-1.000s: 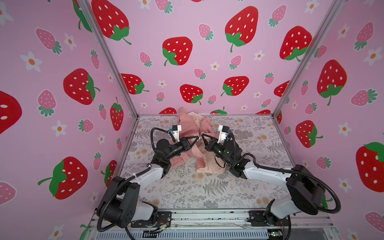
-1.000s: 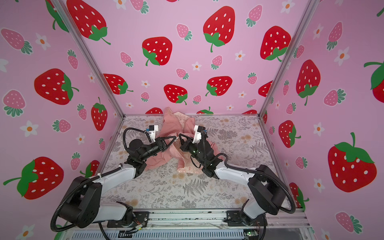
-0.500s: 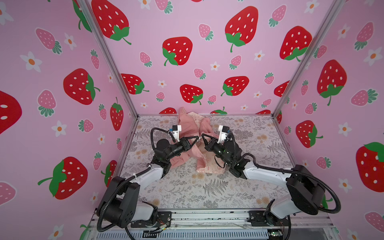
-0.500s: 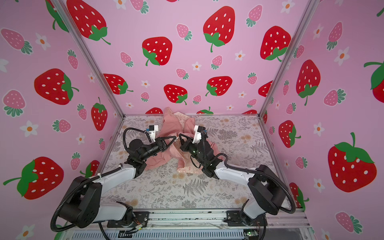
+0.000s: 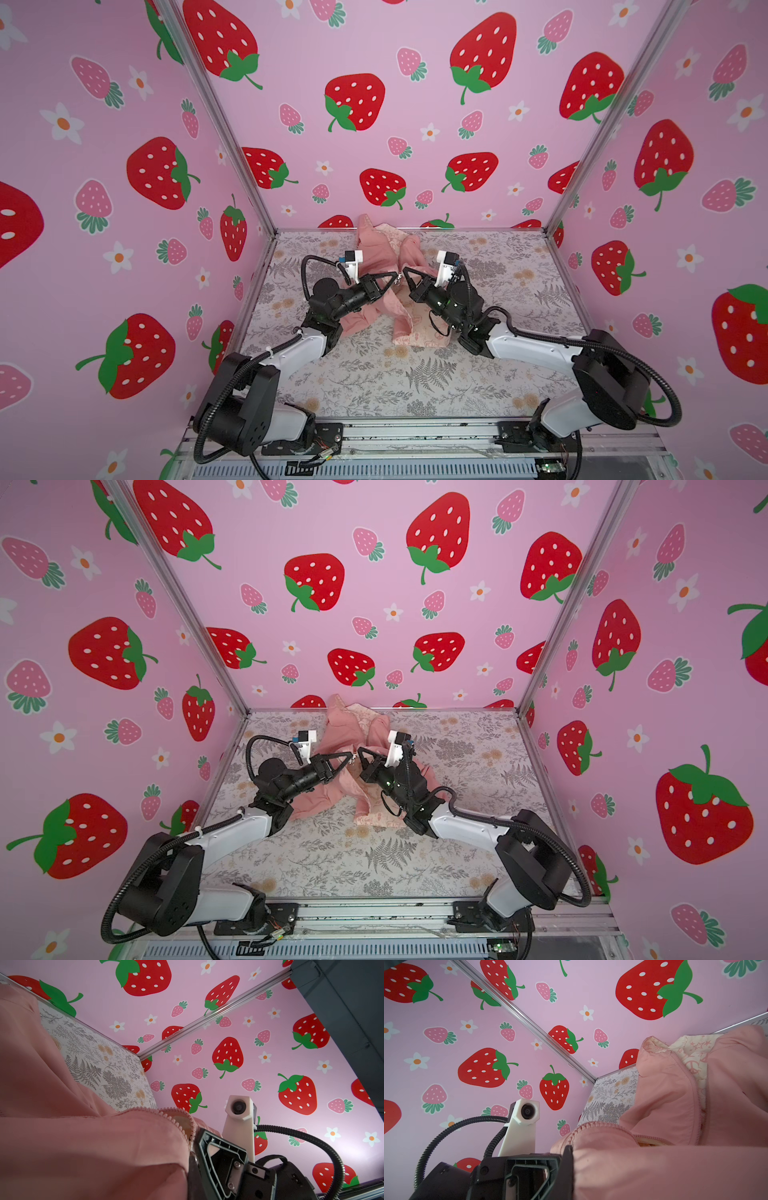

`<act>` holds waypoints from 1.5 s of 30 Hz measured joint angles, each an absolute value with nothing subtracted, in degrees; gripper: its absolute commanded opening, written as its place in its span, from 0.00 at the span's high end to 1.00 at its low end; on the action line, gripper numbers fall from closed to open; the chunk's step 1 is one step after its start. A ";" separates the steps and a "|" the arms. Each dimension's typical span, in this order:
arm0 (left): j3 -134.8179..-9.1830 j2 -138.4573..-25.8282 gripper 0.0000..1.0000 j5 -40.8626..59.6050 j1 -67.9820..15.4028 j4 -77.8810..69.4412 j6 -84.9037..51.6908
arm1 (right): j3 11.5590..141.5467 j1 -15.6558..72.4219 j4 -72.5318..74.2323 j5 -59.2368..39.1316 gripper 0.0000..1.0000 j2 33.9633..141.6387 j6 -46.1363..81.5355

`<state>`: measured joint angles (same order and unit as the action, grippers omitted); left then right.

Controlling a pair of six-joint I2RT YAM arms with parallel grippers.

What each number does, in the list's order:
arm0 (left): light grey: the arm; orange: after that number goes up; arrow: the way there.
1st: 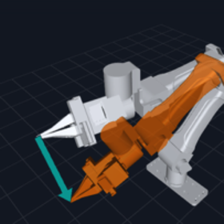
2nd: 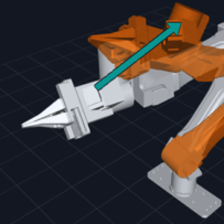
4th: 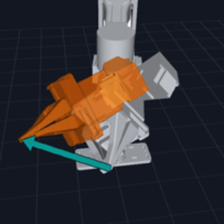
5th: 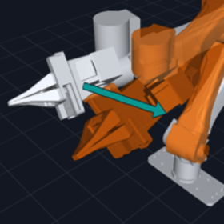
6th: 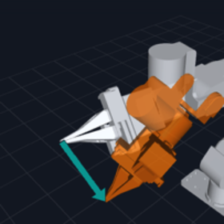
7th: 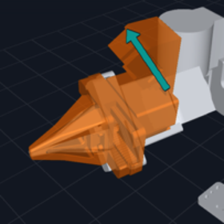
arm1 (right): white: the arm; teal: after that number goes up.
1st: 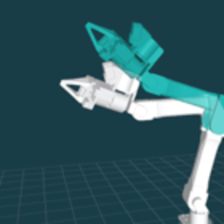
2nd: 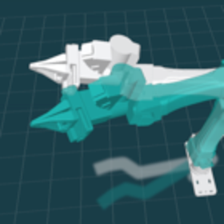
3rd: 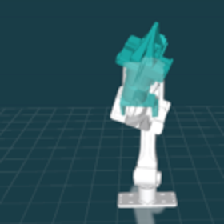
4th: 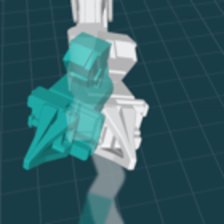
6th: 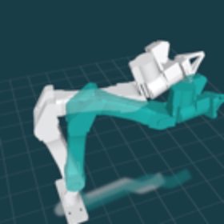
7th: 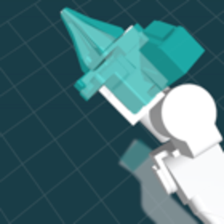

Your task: Zip up the jacket

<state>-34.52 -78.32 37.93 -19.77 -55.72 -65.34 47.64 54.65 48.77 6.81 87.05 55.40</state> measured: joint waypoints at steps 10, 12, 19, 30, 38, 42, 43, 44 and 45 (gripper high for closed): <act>-34.52 -78.26 1.00 37.93 -19.77 -55.75 -65.91 | 47.51 54.65 49.30 6.02 1.00 87.05 55.68; -34.52 -78.26 1.00 37.93 -19.77 -55.77 -65.98 | 47.42 54.65 49.45 5.93 1.00 87.05 55.72; -34.52 -78.26 1.00 37.93 -19.77 -56.49 -66.30 | 46.85 54.65 50.15 5.80 1.00 87.05 55.94; -34.54 -78.28 1.00 37.93 -19.77 -57.23 -66.89 | 46.52 54.65 50.61 5.58 1.00 87.05 56.97; -34.54 -78.67 1.00 37.95 -19.77 -57.28 -67.18 | 46.52 54.68 51.31 5.28 1.00 87.05 56.95; -34.54 -79.13 1.00 37.98 -19.77 -57.32 -67.24 | 46.52 54.76 51.31 5.28 1.00 87.05 56.93; -34.54 -79.18 1.00 37.98 -19.77 -57.41 -67.29 | 46.52 54.76 51.31 5.26 1.00 87.05 56.93; -34.54 -79.18 1.00 37.98 -19.77 -57.49 -67.29 | 46.52 54.76 51.31 5.26 1.00 87.05 56.95; -34.54 -79.18 1.00 37.98 -19.77 -57.60 -67.29 | 46.52 54.76 51.31 5.28 1.00 87.05 56.95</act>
